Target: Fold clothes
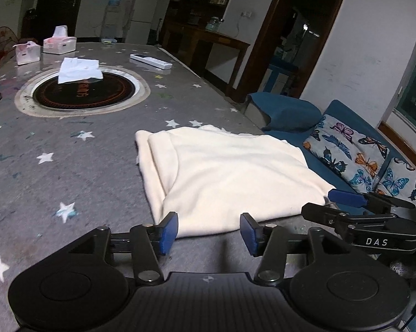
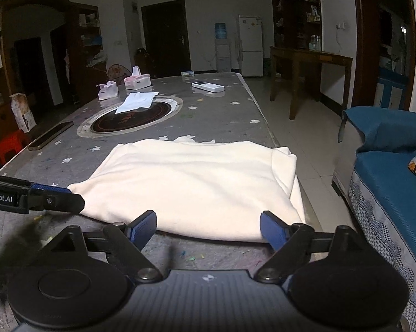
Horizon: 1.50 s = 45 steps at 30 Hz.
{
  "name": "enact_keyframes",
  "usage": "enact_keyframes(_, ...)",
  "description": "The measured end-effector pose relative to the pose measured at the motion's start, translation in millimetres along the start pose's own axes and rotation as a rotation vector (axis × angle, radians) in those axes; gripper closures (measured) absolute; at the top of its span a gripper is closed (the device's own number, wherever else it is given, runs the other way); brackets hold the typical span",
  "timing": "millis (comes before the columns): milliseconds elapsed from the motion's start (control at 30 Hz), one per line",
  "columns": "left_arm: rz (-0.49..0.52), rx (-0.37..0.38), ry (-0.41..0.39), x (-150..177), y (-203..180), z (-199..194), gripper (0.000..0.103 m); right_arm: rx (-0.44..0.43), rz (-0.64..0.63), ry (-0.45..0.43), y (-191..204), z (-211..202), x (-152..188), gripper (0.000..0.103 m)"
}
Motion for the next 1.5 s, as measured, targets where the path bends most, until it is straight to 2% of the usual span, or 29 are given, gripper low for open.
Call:
enact_keyframes(100, 0.0, -0.011, -0.007, 3.0, 1.8, -5.4, 0.045, 0.003, -0.005, 0.0, 4.1, -2.3, 0.1, 0.015)
enact_keyframes(467, 0.005, -0.052, -0.041, 13.6, 7.1, -22.9, 0.022, 0.025, -0.02, 0.003, 19.4, -9.7, 2.3, 0.0)
enact_keyframes(533, 0.006, -0.055, -0.046, 15.7, 7.4, -25.6, 0.016, 0.026, -0.024, 0.004, 22.3, -10.9, 3.1, 0.0)
enact_keyframes(733, 0.008, -0.061, -0.061, 21.3, 6.8, -32.1, 0.007, 0.039, -0.033, -0.004, 26.9, -15.5, 2.7, 0.0)
enact_keyframes(967, 0.001, -0.08, -0.063, 27.5, 7.7, -37.1, 0.0, 0.032, -0.017, -0.002, 29.1, -17.4, 5.9, 0.0)
enact_keyframes(1500, 0.009, -0.118, -0.059, 39.1, 4.4, -40.2, 0.0, 0.015, -0.019, 0.01, 33.5, -18.6, 14.4, 0.0)
Point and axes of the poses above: each gripper's, at about its wrist camera, not at the fingertips, and z roughly the way its jaws point, y to its left, x to its underside, the point moved 8 cm from there along z, roughly the way its jaws point, and after that the axes turned 14 degrees about -z, right-handed, at the moved point
